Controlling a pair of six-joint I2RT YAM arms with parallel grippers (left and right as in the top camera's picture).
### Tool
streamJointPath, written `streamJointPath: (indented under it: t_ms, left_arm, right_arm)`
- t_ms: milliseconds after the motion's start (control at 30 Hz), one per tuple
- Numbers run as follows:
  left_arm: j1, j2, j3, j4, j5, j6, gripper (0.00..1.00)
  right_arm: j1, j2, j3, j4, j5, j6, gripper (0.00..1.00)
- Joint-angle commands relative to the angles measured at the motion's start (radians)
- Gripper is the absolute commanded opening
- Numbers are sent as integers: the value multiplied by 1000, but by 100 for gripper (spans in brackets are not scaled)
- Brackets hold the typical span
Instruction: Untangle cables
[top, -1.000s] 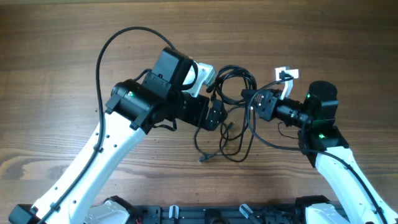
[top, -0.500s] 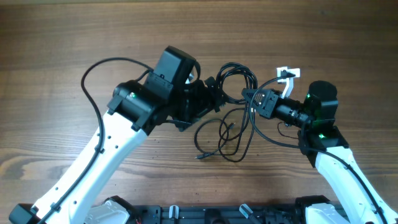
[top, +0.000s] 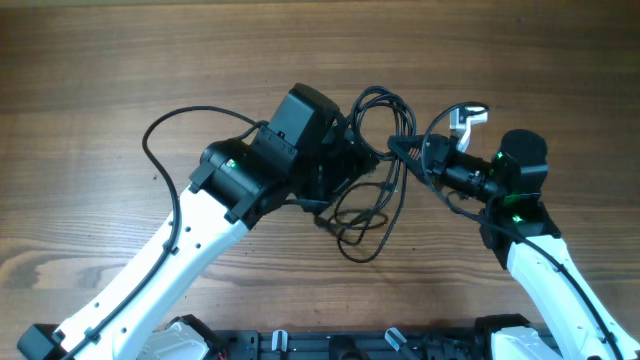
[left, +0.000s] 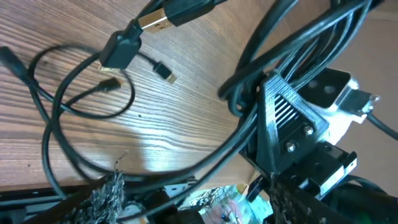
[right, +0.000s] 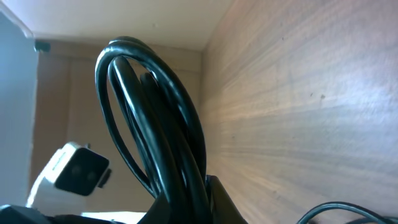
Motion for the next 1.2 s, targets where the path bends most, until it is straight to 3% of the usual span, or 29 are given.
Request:
streamJointPath:
  t_ms: [0, 133, 467, 600, 767, 867, 933, 1067, 1167]
  left_arm:
    - [-4, -22, 6, 21, -17, -50, 77]
    - [-3, -21, 6, 68, -33, -49, 79]
    - [-4, 6, 6, 83, -112, -49, 70]
    - [-5, 15, 6, 121, -114, -50, 75]
    - [-11, 32, 6, 128, -114, -50, 67]
    - [-22, 42, 6, 141, -114, -49, 81]
    - [-22, 44, 6, 147, -118, -49, 84]
    - [-22, 44, 6, 150, -134, -50, 78]
    - [-22, 44, 6, 150, -137, -50, 67]
  right_arm:
    - [-3, 6, 6, 12, -58, 135, 4]
    - [-3, 6, 6, 27, -110, 168, 4]
    - [-3, 6, 6, 135, -163, 238, 4]
    - [-3, 6, 6, 142, -176, 238, 4]
    - [-3, 6, 6, 142, -180, 238, 4]
    - [-3, 6, 6, 142, -180, 239, 4]
    - [-3, 6, 6, 142, -182, 238, 4]
    - [-3, 6, 6, 145, -191, 246, 4]
    - [-3, 6, 6, 145, -191, 246, 4]
